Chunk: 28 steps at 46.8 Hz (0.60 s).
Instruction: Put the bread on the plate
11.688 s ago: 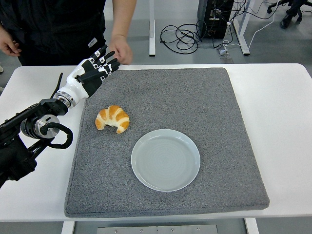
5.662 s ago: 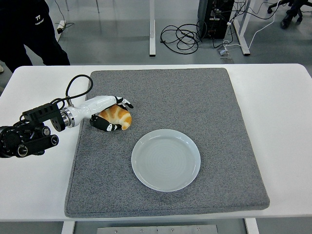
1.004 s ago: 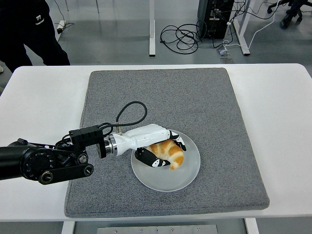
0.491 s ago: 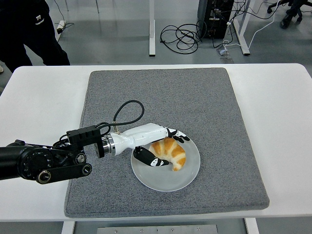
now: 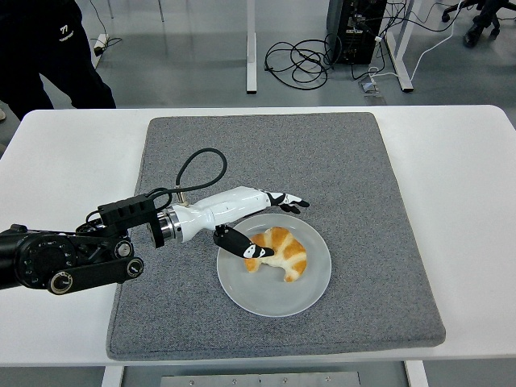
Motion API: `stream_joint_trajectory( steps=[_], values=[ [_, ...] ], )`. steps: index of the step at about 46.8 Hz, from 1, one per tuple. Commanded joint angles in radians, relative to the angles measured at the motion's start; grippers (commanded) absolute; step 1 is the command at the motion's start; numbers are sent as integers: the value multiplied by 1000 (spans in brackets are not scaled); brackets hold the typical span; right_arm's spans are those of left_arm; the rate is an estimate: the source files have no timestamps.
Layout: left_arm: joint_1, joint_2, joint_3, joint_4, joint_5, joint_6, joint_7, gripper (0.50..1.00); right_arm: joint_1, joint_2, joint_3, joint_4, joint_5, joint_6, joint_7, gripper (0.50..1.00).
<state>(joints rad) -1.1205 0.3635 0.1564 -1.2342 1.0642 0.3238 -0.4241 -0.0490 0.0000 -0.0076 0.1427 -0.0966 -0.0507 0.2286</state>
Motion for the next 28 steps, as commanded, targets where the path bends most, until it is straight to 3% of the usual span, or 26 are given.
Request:
stream_joint_trajectory(
  steps=[1, 22, 28],
  values=[
    [2, 2, -30, -4, -9, 0, 1, 837, 0, 0, 0, 0, 0, 0, 0, 1000],
    [14, 6, -158, 28, -527, -3, 1, 880, 0, 0, -2, 0, 0, 0, 0, 1000],
    [31, 8, -204, 77, -593, -45, 2, 881, 0, 0, -2, 0, 0, 2, 0, 1000]
  ],
)
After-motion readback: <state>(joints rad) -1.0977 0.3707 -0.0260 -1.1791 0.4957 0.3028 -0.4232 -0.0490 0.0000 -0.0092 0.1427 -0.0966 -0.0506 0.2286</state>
